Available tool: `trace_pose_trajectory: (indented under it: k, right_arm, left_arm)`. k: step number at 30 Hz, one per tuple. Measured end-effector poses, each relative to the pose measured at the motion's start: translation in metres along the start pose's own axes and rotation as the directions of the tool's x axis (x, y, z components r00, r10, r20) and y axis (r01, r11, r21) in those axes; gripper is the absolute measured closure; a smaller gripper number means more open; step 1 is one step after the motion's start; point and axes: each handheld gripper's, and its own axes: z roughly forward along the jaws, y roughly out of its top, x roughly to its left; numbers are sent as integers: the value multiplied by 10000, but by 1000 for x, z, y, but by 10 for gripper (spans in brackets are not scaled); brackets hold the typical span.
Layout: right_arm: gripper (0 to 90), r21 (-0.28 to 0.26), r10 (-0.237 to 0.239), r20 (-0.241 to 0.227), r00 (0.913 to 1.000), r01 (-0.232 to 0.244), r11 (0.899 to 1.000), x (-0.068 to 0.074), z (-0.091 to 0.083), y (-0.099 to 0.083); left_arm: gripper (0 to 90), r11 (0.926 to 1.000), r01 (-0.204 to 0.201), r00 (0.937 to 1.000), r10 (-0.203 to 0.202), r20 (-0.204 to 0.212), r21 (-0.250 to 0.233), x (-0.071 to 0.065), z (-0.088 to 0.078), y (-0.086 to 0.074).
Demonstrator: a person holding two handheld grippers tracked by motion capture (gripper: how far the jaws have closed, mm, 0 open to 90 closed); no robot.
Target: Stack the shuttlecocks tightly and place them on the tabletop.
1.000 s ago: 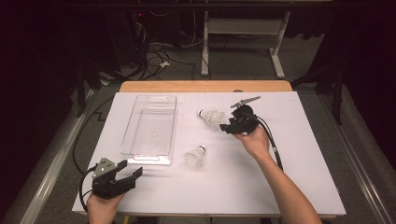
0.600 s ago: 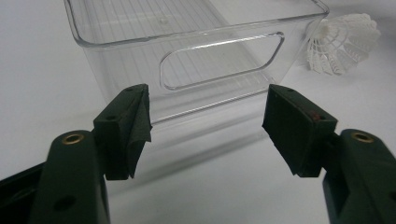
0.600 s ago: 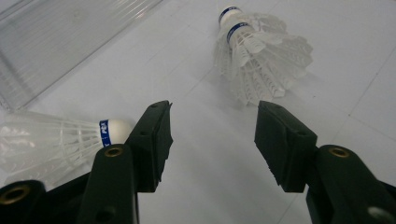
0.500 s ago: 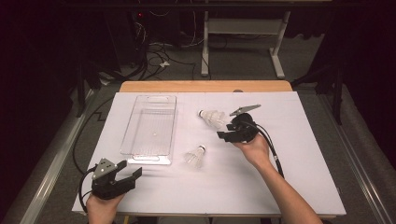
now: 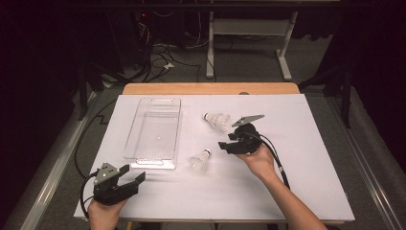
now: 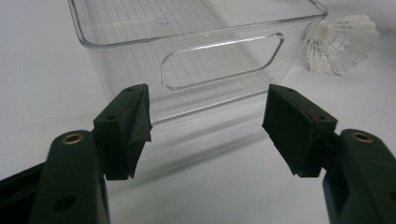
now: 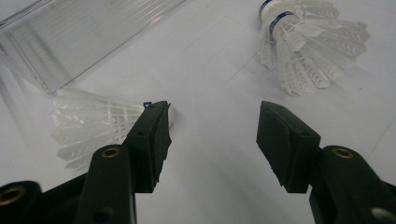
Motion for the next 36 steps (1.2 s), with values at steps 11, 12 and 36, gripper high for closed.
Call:
trace_pose_trajectory:
  k: [11,12,36]
  right_arm:
    - [451,26,-206,-211,9996,207,9998,12,-1,-2]
    - [450,53,-219,-218,9995,220,9997,14,-2,-2]
    - [466,159,-422,-690,9967,434,9989,36,-2,-8]
  left_arm:
    - [328,10000,46,10000,-46,-18,-28,0,-1,0]
    - [328,10000,37,10000,-37,-22,-30,0,-1,0]
    - [328,10000,7,10000,-7,-9,-43,-1,-1,0]
